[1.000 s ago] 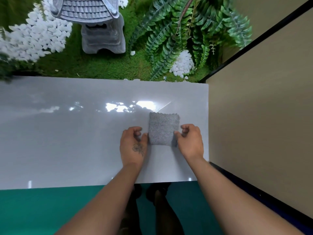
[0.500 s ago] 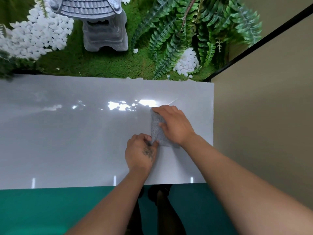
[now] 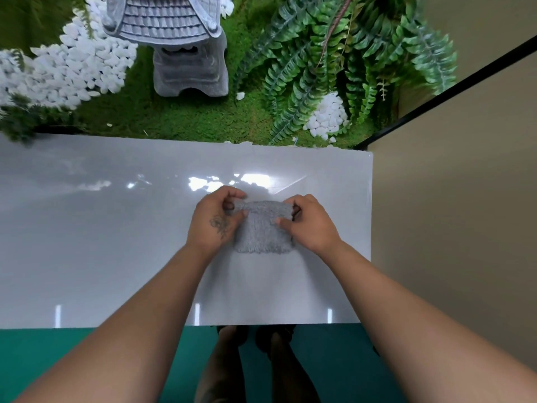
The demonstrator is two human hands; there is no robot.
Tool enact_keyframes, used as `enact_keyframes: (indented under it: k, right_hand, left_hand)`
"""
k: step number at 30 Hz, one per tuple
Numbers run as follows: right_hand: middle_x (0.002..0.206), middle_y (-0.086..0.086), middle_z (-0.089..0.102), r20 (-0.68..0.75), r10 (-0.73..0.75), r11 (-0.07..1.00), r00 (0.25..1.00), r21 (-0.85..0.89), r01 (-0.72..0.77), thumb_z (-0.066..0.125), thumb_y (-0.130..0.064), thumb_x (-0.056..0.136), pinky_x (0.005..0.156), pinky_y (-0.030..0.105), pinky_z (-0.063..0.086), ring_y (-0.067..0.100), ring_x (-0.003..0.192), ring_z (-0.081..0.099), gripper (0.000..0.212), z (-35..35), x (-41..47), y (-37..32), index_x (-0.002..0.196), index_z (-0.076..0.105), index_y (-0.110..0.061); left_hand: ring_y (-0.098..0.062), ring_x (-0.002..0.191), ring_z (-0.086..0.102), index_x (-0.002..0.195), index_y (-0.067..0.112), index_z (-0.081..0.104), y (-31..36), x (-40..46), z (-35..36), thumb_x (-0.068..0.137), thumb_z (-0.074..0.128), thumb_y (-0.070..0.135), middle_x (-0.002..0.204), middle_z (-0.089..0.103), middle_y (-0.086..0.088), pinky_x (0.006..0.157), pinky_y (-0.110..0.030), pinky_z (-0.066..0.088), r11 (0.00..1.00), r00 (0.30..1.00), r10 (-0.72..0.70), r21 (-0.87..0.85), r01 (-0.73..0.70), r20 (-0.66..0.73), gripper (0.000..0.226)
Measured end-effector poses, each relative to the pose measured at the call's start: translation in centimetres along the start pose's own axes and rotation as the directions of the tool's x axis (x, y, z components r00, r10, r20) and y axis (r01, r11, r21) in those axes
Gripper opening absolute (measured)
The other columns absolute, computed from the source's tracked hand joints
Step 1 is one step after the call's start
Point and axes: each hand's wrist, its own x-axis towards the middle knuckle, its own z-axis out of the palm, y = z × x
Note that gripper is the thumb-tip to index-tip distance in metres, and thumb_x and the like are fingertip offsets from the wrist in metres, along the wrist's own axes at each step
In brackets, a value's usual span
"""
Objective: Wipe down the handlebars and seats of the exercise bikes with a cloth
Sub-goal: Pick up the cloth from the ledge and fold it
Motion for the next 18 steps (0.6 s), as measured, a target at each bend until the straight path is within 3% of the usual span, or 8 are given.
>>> enact_keyframes:
  k: [7, 14, 18]
  right_hand:
    - [0.101, -0.011, 0.052, -0.044, -0.09, 0.996, 0.995, -0.023, 0.089, 0.077, -0.023, 0.092, 0.082, 0.029, 0.049, 0.005, 0.087, 0.057, 0.02, 0.0, 0.2, 0.8, 0.109, 0.069, -0.026]
    - [0.102, -0.015, 0.051, -0.105, -0.287, 0.958, 0.952, -0.039, 0.284, 0.078, -0.008, 0.088, 0.073, 0.037, 0.054, 0.01, 0.076, 0.058, 0.024, 0.1, -1.8, 1.7, 0.098, 0.066, -0.027]
    - [0.105, -0.011, 0.054, -0.11, -0.403, 0.911, 0.908, -0.136, 0.388, 0.071, 0.008, 0.084, 0.067, 0.042, 0.054, 0.015, 0.075, 0.058, 0.033, 0.4, -3.5, 2.6, 0.098, 0.066, -0.022]
  left_hand:
    - [0.001, 0.078, 0.056, 0.1, 0.03, 0.077, -0.1, 0.5, -0.9, 0.078, 0.09, 0.006, 0.092, 0.062, 0.018, 0.076, -0.011, 0.043, 0.991, 0.995, 0.036, 0.124, -0.047, 0.089, 0.035]
    - [-0.01, 0.084, 0.061, 0.098, 0.025, 0.072, -0.2, -2.6, -1.7, 0.084, 0.082, -0.001, 0.096, 0.062, 0.013, 0.078, -0.024, 0.051, 0.917, 0.937, 0.341, 0.19, -0.35, 0.082, 0.031]
    - [-0.002, 0.079, 0.052, 0.099, 0.021, 0.071, -1.2, -4.6, -1.4, 0.077, 0.079, -0.009, 0.101, 0.055, 0.018, 0.072, -0.008, 0.042, 0.836, 0.896, 0.428, 0.326, -0.442, 0.118, 0.038]
